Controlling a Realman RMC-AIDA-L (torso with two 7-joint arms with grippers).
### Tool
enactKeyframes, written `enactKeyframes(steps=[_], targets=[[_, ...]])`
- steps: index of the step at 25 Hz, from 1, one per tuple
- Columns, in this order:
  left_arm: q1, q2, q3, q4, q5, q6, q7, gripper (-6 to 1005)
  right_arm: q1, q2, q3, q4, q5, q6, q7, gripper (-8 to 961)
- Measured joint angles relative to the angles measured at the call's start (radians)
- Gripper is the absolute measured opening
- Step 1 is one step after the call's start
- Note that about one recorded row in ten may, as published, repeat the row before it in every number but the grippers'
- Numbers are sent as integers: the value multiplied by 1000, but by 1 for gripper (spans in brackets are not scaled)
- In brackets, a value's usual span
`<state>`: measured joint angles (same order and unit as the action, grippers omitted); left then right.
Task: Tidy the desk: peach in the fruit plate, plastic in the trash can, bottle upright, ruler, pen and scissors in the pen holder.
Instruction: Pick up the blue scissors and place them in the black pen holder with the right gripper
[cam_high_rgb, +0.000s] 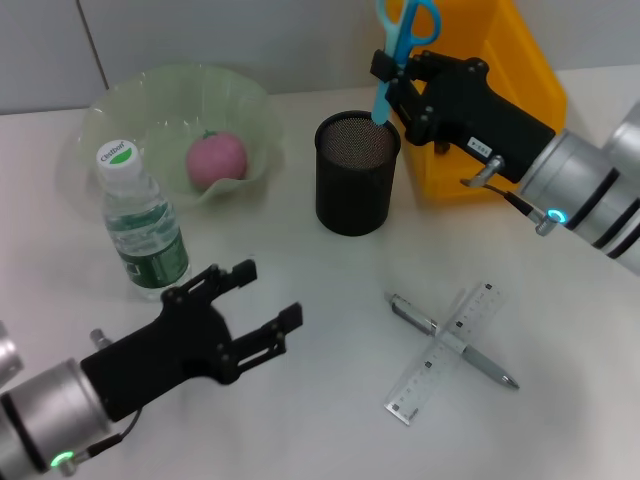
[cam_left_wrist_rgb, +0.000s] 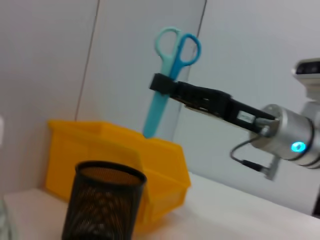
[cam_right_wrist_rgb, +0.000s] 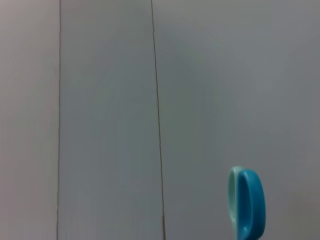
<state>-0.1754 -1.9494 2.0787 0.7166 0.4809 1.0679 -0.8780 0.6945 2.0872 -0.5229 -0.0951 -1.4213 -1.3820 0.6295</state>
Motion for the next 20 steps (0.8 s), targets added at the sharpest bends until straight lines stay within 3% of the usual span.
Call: enactKeyframes(steps=[3,7,11,20], targets=[[-5,-11,-88,-59,113,95,-64,800,3,3,0,6,0,18,-43,116],[-13,-10,-145,-66,207,107,-140,800,1,4,0,17,1,25,-104,118],[-20,-13,-271,-61,372,132,-204,800,3,5,13,39,1,45,-164,120],[-25,-23,-347,-70,432,161,-218,801,37,5,24,59,3,123,-167,125]])
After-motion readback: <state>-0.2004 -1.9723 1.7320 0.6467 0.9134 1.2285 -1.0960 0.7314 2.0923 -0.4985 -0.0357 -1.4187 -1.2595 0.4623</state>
